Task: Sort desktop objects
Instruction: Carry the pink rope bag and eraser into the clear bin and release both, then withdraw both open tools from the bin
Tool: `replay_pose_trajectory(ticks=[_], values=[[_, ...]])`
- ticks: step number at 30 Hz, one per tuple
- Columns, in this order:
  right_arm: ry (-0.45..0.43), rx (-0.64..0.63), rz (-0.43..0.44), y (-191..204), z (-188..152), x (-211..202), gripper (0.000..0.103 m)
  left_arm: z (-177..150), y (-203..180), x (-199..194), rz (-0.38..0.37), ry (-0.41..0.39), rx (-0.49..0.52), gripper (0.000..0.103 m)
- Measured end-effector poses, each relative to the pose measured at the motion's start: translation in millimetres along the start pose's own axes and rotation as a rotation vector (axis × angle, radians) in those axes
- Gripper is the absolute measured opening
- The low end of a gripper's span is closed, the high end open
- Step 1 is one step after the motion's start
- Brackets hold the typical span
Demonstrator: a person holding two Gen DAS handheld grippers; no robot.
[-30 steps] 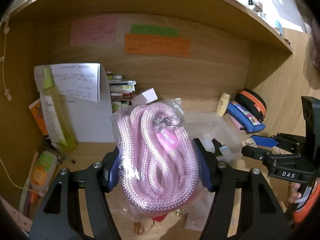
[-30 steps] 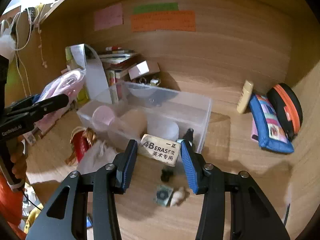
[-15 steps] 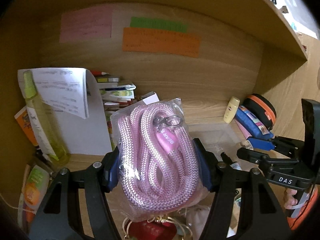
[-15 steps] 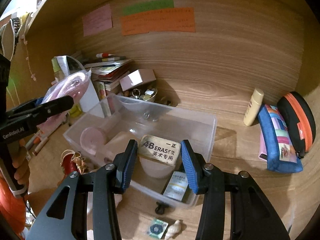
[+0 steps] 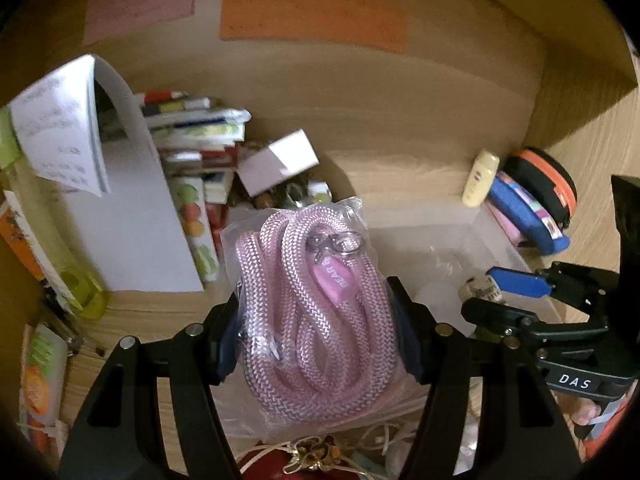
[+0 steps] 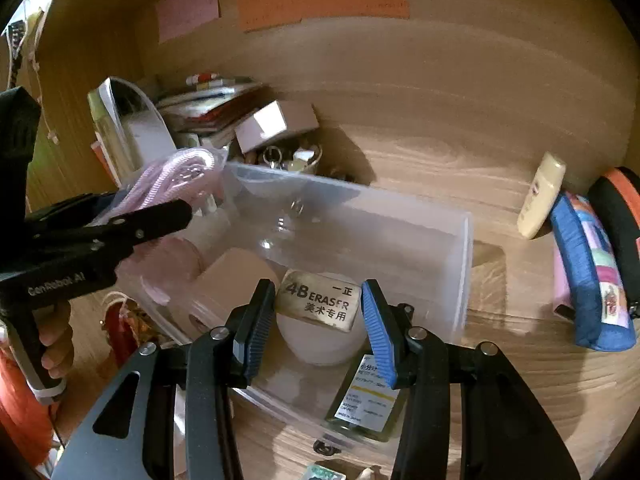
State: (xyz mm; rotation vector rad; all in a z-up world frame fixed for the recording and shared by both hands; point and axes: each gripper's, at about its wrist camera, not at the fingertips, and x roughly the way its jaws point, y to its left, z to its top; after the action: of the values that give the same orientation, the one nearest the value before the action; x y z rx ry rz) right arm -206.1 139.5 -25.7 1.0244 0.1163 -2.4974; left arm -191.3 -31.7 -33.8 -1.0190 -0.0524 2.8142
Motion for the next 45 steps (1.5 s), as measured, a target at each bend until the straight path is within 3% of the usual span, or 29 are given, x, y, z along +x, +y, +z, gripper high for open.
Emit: replay_pose_trajectory(ticks=[5,26,28,30,34,37,45], values=[[0.015,-0.013,-0.002,4,-4,4,0.041,-4,3,9,-0.038,0.046,-0.009,0.064],[-0.019,-0.068,0.01,16,-7,-3,0.042,-9,0,0,-0.051,0.012,0.022,0.066],[-0.036,-0.072,0.01,17,-7,-7,0.047,-8,1,-5,-0.073,-0.011,0.018,0.075],[-0.055,-0.069,0.0,17,-6,-11,0.07,-8,2,-10,-0.1,-0.036,0.016,0.081],[-0.101,-0.073,-0.039,16,-3,-28,0.072,-6,-1,-18,-0.104,-0.071,0.034,0.09],[-0.123,-0.037,-0.049,11,-3,-45,0.082,-4,-1,-21,-0.101,-0.072,0.028,0.092],[-0.138,-0.002,-0.132,-3,-16,-79,0.085,-1,-1,-43,-0.021,-0.046,-0.01,0.096]])
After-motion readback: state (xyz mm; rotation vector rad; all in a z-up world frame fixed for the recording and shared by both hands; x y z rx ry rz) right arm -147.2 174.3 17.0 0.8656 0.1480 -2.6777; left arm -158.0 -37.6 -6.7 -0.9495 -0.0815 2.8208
